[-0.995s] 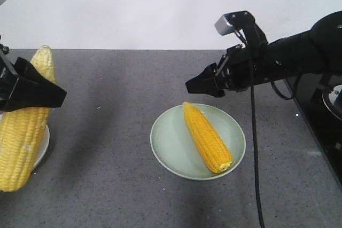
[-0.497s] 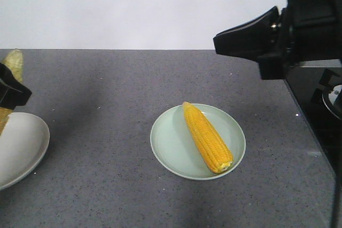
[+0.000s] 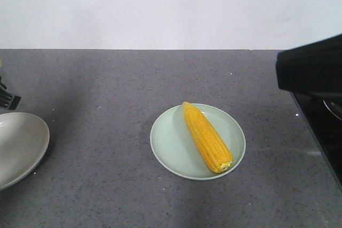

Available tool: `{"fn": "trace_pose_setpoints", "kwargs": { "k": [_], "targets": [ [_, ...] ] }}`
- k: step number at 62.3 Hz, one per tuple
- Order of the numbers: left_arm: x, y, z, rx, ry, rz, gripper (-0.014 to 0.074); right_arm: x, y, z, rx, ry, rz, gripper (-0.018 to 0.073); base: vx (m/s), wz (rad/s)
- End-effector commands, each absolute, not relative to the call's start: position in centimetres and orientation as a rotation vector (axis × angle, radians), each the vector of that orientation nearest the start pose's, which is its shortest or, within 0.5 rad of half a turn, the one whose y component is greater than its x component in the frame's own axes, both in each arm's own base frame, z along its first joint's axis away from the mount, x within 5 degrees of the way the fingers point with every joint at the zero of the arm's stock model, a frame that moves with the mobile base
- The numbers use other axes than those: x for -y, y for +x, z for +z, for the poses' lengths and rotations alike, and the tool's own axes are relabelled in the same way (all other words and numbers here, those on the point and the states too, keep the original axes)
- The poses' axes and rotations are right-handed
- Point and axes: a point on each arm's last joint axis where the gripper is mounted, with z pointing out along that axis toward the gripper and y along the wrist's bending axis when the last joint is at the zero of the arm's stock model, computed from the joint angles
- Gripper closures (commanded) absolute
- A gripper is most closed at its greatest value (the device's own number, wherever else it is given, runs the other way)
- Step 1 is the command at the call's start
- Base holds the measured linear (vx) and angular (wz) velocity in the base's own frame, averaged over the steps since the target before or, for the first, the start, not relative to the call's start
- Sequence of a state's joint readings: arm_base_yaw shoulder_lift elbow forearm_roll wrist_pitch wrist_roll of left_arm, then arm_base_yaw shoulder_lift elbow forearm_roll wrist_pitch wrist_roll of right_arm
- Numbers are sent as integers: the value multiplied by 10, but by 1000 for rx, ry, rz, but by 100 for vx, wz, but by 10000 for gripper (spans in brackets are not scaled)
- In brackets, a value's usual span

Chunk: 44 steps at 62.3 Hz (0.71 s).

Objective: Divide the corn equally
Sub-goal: 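Lower the left gripper's corn ear onto the beige plate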

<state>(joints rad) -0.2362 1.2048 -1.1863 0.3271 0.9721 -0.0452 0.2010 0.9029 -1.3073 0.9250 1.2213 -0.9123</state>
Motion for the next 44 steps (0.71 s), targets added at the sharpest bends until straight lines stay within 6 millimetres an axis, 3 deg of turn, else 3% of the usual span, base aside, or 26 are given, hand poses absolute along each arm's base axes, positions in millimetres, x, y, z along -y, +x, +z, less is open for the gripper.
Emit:
{"fn": "trace_pose_setpoints", "kwargs": {
  "k": [1,12,23,44],
  "targets": [
    [24,249,384,-2291,261,297,603,-89,88,488,-1570,-1101,714,564,0,0],
    [7,273,359,-2407,143,301,603,-88,76,488,-1563,-1140,717,564,0,0],
    [4,291,335,-2502,113,275,602,-88,76,486,-1576,-1155,711,564,0,0],
    [5,299,323,-2546,121,279,568,-87,76,486,-1588,-1147,712,564,0,0]
  ]
}}
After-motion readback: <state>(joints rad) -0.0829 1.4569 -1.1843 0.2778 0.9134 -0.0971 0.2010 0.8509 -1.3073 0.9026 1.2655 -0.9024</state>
